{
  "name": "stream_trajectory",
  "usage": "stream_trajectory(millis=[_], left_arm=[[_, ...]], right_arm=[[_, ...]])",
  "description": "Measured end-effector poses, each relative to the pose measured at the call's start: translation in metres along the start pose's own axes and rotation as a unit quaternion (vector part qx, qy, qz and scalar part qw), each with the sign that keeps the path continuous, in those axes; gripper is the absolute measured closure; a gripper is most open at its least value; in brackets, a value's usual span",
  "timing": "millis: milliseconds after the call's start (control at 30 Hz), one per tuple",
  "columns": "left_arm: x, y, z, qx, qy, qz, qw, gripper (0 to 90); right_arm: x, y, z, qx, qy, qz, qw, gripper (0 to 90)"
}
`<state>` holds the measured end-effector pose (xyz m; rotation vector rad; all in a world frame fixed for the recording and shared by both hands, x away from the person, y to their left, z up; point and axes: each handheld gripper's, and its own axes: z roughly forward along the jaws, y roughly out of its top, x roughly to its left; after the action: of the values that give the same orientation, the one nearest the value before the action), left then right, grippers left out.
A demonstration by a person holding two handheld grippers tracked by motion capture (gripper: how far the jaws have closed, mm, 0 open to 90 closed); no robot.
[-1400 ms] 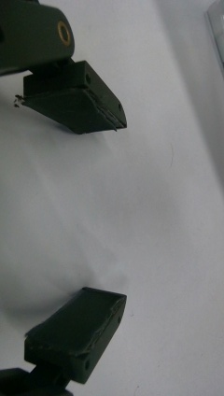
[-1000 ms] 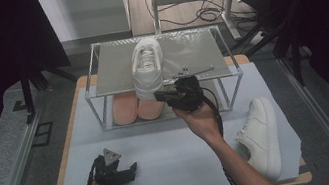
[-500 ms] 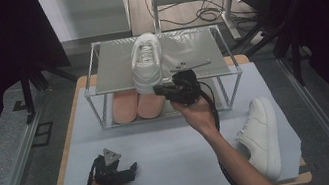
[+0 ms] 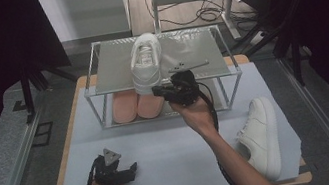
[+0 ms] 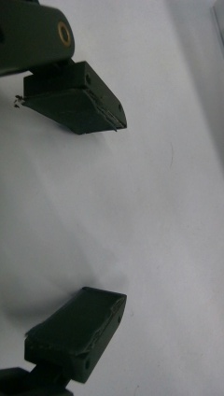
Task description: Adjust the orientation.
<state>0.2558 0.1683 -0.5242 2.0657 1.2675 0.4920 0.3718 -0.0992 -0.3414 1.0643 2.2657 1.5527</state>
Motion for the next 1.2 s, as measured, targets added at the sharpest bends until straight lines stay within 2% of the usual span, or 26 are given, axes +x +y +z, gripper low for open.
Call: stream_trajectory(millis=[233, 500, 733, 1200], left_arm=[[0.000, 0.000, 0.000, 0.000, 0.000, 0.000, 1.0000, 14.7], [0.000, 0.000, 0.000, 0.000, 0.000, 0.000, 1.0000, 14.7], [0.000, 0.000, 0.000, 0.000, 0.000, 0.000, 1.0000, 14.7], [0.000, 0.000, 0.000, 0.000, 0.000, 0.001, 1.0000, 14.8]], right_arm=[[0.004, 0.002, 0.006, 0.002, -0.001, -0.001, 1.0000, 88.7], [0.003, 0.001, 0.005, 0.002, 0.003, -0.002, 1.0000, 87.6], [0.003, 0.000, -0.006, 0.004, -0.004, -0.009, 0.9999, 79.4], [0.003, -0.029, -0.030, 0.042, -0.015, -0.063, 0.9970, 52.5]])
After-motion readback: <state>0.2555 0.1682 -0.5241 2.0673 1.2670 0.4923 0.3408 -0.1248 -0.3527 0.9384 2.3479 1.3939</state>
